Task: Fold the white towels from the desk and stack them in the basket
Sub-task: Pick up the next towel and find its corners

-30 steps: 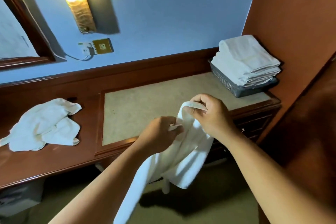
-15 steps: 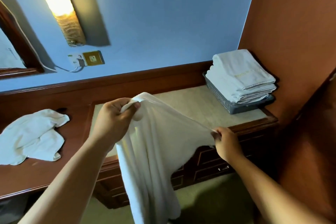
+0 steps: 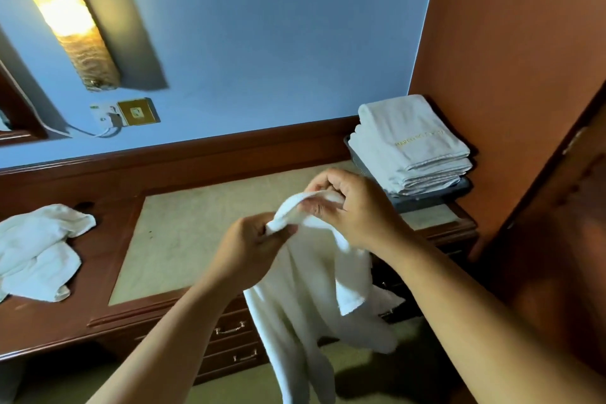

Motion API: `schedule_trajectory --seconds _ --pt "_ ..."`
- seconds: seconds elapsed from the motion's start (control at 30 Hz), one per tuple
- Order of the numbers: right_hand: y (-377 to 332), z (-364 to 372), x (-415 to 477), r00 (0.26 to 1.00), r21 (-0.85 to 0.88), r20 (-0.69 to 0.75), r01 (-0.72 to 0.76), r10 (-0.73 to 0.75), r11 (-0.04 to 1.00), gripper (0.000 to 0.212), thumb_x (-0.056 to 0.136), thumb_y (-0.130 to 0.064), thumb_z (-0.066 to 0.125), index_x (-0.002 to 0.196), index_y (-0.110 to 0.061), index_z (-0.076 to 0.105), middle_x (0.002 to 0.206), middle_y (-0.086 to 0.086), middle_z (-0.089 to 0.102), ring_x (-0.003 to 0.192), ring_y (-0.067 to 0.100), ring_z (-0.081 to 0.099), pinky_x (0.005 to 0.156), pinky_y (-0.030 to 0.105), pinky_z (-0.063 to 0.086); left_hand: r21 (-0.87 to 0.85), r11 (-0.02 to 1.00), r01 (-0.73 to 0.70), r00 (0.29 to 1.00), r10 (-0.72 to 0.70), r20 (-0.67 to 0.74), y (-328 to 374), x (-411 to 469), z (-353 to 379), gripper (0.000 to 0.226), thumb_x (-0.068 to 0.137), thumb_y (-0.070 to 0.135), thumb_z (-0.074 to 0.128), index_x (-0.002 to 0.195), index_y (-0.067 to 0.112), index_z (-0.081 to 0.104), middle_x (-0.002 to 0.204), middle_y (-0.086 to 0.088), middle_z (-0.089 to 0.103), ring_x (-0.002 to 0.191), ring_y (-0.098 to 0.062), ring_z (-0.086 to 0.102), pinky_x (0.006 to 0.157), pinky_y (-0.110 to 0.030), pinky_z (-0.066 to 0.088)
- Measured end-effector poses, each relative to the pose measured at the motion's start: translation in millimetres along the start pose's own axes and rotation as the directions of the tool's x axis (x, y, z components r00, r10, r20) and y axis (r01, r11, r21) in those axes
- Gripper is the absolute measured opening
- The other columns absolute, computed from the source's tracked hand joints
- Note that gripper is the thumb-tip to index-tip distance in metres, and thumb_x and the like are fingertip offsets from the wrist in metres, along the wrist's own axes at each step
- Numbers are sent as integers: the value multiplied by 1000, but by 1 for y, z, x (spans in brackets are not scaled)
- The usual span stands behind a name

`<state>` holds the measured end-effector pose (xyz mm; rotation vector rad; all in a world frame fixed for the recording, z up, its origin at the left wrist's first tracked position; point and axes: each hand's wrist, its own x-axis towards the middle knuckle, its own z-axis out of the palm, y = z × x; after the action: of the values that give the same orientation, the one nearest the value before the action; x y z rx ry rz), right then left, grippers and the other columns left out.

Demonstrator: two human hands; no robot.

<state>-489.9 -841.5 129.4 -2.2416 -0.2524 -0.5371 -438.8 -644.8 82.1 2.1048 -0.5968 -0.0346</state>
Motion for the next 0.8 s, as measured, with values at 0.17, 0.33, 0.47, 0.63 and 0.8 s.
schedule_trajectory --seconds 0.17,0.33,0.47,0.63,0.8 --pt "64 -26 -16 879 -331 266 -302 395 894 25 85 -52 73 76 -31 62 76 -12 58 70 7 58 58 27 41 -62 998 -15 982 3 -189 24 22 -18 28 96 25 65 78 44 74 75 11 73 65 -6 66 58 -30 52" --pt "104 -34 -34 861 -163 80 -487 503 858 27 95 -46 62 80 -24 64 77 -8 63 72 12 60 59 27 41 -49 999 -14 985 5 -173 37 27 -11 23 96 28 66 75 35 74 69 9 72 61 -6 64 56 -27 49" --pt "113 -41 -38 787 294 -236 -501 570 814 53 72 -75 61 93 -27 69 89 -1 72 88 25 68 82 50 57 -25 999 37 993 -40 -112 21 31 -2 37 93 43 67 77 10 69 62 -13 63 53 -19 52 54 -31 38" --pt "75 -51 -24 850 473 -315 -245 422 846 29 79 -58 67 87 -30 72 76 -6 72 73 16 68 68 46 54 207 977 47 998 -36 -56 13 24 14 44 95 40 65 63 10 57 47 11 45 43 -7 40 47 -26 31" --pt "22 -42 -14 975 375 -196 -25 106 927 7 89 -33 65 85 -29 70 80 -20 69 79 -2 63 73 18 46 264 942 -205 978 191 80 36 16 33 28 92 45 65 116 31 63 112 11 60 93 -9 60 78 -28 54"
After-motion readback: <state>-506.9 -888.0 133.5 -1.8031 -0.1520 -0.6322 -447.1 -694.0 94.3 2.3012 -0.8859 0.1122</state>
